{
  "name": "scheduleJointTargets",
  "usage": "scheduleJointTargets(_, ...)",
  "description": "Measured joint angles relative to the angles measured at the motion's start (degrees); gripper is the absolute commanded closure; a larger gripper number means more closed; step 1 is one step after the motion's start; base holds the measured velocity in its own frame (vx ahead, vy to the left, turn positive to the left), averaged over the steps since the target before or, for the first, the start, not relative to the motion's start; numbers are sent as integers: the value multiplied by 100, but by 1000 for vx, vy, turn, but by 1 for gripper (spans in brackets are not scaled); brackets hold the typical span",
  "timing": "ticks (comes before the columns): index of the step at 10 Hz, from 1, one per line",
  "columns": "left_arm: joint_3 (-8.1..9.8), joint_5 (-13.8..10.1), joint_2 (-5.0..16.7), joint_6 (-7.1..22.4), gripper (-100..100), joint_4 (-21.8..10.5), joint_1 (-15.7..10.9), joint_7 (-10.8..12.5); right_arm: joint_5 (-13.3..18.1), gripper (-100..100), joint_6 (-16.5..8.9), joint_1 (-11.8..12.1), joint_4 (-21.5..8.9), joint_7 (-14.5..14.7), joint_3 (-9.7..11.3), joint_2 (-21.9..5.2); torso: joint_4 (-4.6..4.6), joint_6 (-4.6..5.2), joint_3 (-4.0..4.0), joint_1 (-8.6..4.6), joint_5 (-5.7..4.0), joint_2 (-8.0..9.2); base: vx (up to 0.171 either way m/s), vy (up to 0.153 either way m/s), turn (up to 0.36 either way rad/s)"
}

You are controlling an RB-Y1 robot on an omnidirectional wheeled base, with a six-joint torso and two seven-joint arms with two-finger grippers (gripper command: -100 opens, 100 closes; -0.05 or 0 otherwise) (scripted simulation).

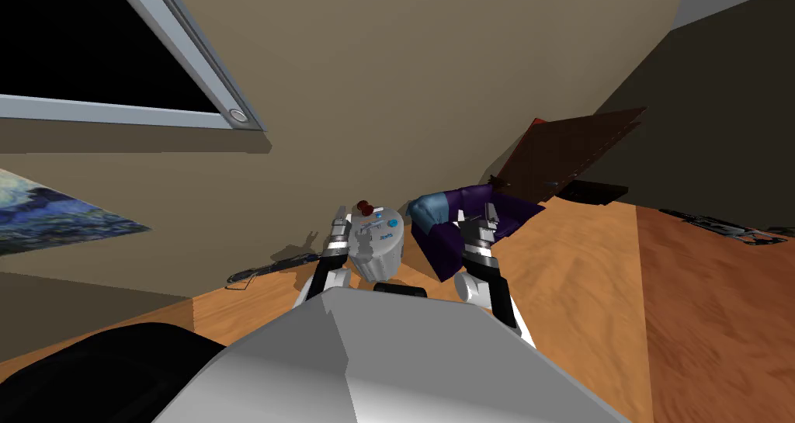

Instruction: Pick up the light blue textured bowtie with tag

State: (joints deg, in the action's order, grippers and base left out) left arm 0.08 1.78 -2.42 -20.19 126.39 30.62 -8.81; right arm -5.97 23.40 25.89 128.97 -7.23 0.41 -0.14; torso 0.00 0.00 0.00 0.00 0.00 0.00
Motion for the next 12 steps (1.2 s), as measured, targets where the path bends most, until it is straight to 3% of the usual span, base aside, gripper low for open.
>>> scheduleJointTargets(3,72,-42,478,181,-100,-162,-175,-23,0,0,0,-1,0,0,0,0,3,1,8,-4,-1,15,-44,-21,-83)
scheduleJointTargets(8,284,-173,1216,676,-100,-813,-726,-101,0,0,0,-1,0,0,0,0,3,1,9,-6,-2,15,-50,-41,-104)
scheduleJointTargets(10,414,-258,1527,1010,-100,-1164,-1098,-143,0,0,0,-1,0,0,1,1,5,2,12,-21,-5,21,-54,-59,-96)
scheduleJointTargets(12,483,-307,1686,1255,-100,-1449,-1318,-180,0,0,0,-1,0,0,1,0,3,2,7,-17,-4,12,-38,-57,-134)
